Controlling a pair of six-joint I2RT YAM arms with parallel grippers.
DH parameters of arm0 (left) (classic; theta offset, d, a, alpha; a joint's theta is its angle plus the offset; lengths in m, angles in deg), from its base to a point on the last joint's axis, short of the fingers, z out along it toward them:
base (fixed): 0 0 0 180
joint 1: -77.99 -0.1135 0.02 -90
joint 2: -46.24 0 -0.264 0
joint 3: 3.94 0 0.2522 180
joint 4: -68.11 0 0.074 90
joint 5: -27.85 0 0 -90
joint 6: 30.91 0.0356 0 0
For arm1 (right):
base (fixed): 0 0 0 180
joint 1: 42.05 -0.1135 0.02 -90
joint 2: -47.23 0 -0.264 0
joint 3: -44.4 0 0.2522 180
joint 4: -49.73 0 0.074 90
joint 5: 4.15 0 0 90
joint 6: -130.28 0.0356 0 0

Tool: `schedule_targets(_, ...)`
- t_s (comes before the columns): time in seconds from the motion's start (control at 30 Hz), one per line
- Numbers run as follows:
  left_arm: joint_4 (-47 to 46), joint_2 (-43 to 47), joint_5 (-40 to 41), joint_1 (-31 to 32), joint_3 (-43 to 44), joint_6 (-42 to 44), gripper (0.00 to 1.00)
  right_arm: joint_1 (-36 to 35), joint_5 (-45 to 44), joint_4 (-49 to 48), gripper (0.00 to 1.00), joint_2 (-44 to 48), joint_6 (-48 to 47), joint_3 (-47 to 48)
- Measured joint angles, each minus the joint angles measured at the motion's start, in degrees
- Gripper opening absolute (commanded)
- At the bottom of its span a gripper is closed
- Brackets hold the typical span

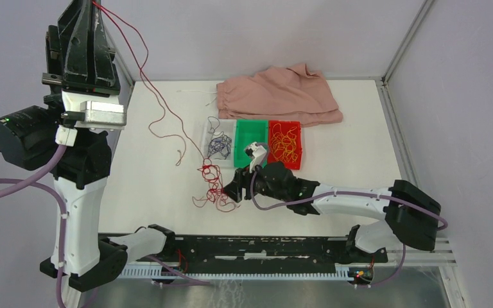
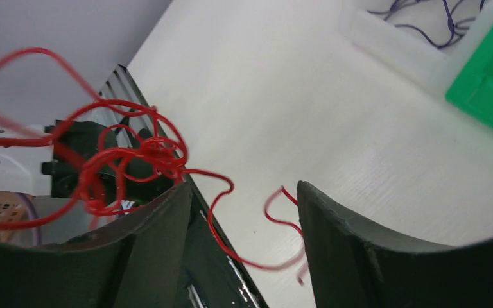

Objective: Untangle the cables

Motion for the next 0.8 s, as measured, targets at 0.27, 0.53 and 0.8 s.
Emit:
schedule_targets(0.27, 2.21, 1.01, 0.09, 0.00, -1.05, -0.11, 0.03, 0.31, 0.57, 7.82, 0.55, 4.09, -3.85, 2.75)
schedule_targets(0.53, 3.58, 1.16, 0.07, 0.00, -1.16, -0.09, 0.03, 0.68, 5.79, 6.23, 0.73, 2.01, -6.80, 2.73)
schedule_targets(0.8, 4.37, 1.03, 0.07, 0.00, -0.85, -0.07, 0.03, -2.64, 12.17, -3.32, 0.76, -10.99, -12.68, 3.63)
